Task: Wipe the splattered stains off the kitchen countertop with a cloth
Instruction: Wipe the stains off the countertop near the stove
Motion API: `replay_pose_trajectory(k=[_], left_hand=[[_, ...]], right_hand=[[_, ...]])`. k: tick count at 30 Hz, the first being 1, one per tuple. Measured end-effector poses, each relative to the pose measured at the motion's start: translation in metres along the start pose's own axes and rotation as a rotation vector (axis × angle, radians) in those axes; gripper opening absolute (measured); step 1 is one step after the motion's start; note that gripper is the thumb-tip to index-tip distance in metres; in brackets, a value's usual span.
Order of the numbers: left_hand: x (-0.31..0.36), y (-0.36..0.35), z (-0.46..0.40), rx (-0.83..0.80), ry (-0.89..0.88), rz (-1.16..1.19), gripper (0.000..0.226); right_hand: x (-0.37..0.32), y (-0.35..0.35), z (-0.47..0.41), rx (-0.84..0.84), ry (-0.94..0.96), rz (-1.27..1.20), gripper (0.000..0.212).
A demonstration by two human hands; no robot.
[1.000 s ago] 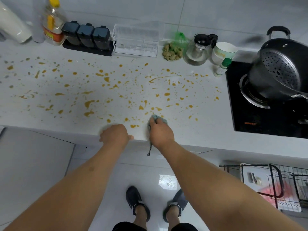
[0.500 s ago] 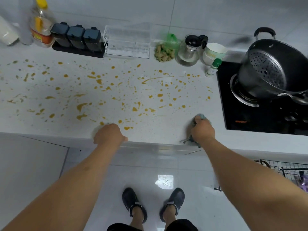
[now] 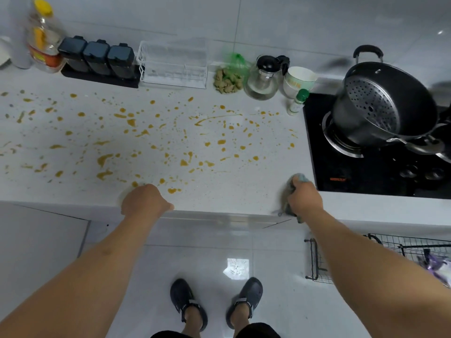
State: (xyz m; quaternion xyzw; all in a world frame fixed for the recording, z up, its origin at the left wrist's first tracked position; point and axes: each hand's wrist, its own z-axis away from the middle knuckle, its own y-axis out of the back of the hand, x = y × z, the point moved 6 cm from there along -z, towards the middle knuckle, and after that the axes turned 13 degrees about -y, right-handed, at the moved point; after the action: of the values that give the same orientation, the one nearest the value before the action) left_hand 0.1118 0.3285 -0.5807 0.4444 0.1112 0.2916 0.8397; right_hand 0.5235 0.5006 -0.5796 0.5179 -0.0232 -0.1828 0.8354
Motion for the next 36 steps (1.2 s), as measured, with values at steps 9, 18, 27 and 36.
replay_pose_trajectory(k=[9,18,27,36], left_hand=[[-0.002,0.001,0.001,0.054,-0.011,-0.001,0.057],[0.004,0.006,0.003,-0.008,-0.039,-0.019,0.056],[-0.002,-0.003,0.004,0.039,-0.039,-0.024,0.047],[-0.033,-0.004,0.006,0.106,-0.252,-0.15,0.05]], right_hand=[[-0.141,-0.069,0.06,-0.033,0.324,0.065,0.052],[-0.089,-0.059,0.045,-0.101,0.282,0.053,0.05],[-0.179,-0.104,0.095,-0.076,0.409,0.104,0.054],[-0.204,-0.12,0.143,-0.169,0.37,-0.312,0.062]])
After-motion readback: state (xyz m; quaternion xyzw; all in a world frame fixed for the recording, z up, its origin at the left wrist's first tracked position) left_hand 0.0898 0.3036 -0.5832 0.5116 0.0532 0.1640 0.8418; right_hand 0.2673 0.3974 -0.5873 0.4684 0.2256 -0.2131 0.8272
